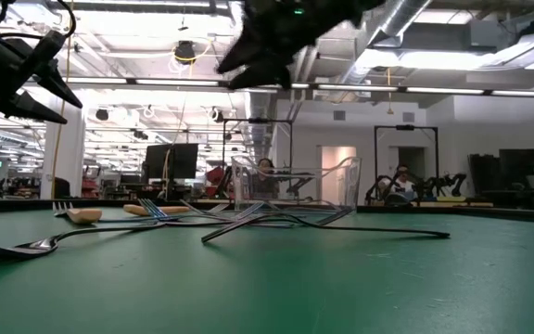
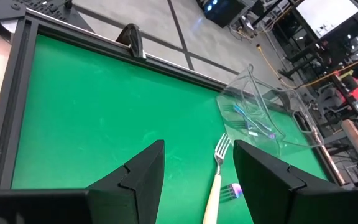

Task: Sort silverware by color (type)
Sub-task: Put the blue fork into the top transparent bin

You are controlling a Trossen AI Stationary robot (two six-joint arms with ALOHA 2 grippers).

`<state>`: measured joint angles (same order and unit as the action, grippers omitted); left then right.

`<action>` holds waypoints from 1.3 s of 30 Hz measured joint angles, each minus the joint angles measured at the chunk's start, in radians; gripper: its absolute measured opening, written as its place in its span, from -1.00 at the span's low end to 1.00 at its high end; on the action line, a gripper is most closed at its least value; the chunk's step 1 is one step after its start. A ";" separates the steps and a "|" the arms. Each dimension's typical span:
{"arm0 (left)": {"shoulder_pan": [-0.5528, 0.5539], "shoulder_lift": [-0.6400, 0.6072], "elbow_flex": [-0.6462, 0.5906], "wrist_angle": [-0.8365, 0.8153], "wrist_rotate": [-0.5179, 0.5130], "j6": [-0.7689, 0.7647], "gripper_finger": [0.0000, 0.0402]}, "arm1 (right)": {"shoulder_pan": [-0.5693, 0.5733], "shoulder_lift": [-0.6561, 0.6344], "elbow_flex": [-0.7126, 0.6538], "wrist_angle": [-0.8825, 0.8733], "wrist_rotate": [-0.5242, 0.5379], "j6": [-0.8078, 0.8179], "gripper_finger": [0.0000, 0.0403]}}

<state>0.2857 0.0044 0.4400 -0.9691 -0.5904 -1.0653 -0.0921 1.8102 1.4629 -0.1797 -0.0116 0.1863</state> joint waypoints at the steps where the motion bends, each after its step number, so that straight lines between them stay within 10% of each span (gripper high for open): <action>1: 0.000 0.000 0.000 0.000 0.001 0.000 -0.12 | 0.000 0.021 0.031 -0.016 0.000 -0.014 0.10; 11: 0.000 0.000 0.000 -0.001 0.001 0.000 -0.12 | 0.000 0.193 0.265 -0.195 -0.013 -0.066 0.10; 39: 0.000 0.000 0.000 -0.001 -0.001 0.006 -0.12 | -0.064 0.363 0.278 -0.320 0.015 -0.039 0.04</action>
<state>0.2855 0.0044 0.4400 -0.9699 -0.5915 -1.0592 -0.1560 2.1737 1.7409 -0.4999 0.0033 0.1475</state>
